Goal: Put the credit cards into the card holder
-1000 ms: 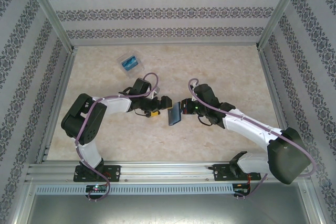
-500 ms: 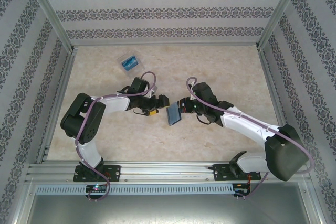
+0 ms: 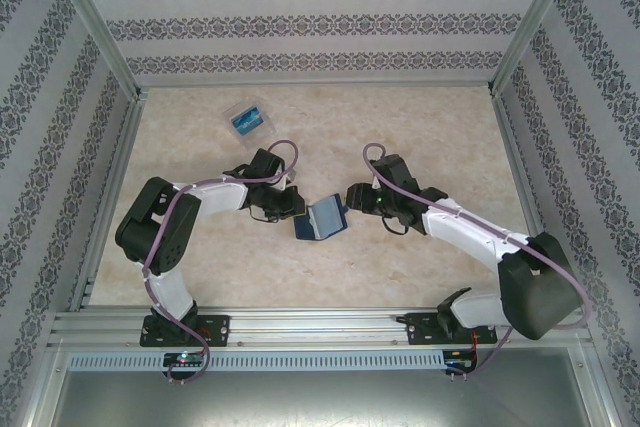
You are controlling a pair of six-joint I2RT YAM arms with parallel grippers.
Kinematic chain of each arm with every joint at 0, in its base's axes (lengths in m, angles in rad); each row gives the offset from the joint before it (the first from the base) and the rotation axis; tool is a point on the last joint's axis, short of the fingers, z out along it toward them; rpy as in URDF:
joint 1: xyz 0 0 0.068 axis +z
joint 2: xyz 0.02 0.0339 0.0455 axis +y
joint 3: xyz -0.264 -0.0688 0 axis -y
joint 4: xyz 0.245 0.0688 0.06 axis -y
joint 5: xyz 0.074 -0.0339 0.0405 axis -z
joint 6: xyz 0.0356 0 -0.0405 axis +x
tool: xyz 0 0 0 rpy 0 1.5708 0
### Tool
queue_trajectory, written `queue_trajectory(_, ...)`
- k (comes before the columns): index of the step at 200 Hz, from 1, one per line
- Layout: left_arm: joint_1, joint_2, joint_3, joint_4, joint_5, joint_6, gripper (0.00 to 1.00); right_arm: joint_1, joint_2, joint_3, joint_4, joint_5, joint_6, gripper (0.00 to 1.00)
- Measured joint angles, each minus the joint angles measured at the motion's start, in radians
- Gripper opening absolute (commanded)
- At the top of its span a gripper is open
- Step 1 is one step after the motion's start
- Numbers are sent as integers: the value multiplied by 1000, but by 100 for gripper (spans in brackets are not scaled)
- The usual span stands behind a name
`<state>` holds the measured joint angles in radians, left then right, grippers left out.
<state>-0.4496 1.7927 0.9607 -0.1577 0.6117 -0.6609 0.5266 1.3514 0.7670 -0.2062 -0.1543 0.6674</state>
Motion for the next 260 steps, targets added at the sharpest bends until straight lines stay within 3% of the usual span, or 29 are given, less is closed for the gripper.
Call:
queue_trajectory(38,0,0,0,0,9,0,6,34,-15,62,-82,-27,18,48)
queue_trajectory(104,0,0,0,9,32,-1,6,203,19,147,-60,-53,34,49)
queue_trajectory(144,0,0,-1,10,39,-1,5,188,158,148,-53,-37,26,50)
queue_trajectory(221,0,0,-12,37,61,-1,5,97,271,148,-76,-45,11,49)
queue_trajectory(260,0,0,-12,39,62,-1,5,98,299,147,-74,-82,18,37)
